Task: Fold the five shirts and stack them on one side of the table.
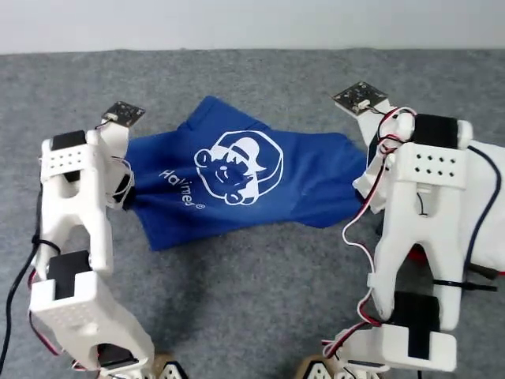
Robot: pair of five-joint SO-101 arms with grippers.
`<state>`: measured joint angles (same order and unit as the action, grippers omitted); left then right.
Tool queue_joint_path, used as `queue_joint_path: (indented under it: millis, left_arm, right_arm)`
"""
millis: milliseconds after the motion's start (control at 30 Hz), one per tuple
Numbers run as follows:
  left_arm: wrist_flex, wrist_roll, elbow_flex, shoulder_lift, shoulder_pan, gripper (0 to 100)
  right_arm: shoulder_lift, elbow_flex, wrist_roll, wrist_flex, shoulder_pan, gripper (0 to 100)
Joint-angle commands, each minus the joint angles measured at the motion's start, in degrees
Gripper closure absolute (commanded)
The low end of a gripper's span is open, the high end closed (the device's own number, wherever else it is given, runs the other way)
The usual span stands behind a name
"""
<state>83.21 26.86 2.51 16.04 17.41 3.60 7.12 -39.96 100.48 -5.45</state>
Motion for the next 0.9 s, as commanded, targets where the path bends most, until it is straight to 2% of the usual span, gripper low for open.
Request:
queue_joint_path:
  millis: [0, 233, 333, 433, 633, 800, 867]
  left_arm:
    - [6.86, 1.14, -2.86, -7.12, -1.32, 91]
    - [14.51, 1.14, 1.8, -20.57, -11.78, 91]
    - [13.19, 0.97, 7.52, -22.59, -17.32, 91]
    - [7.21, 0.79, 13.41, -21.54, -19.69, 91]
    - [-5.45, 0.88, 20.53, -12.48, -16.0, 91]
    - [-9.58, 2.37, 18.95, -1.23, -9.41, 91]
    - [-8.79, 3.34, 16.22, 1.49, -7.12, 91]
  right_arm:
    - [3.91, 2.46, -0.62, 1.71, -0.92, 98.7]
    - [3.56, 2.29, -0.26, 1.45, -0.57, 98.7]
    - [3.56, 2.2, -0.26, 1.45, -0.57, 98.7]
    - [3.56, 2.2, -0.18, 1.45, -0.57, 98.7]
    - [3.56, 2.11, -0.26, 1.63, -0.92, 98.7]
    - [3.56, 2.11, -0.26, 1.63, -0.92, 98.7]
    - [3.56, 2.11, -0.35, 1.63, -0.92, 98.7]
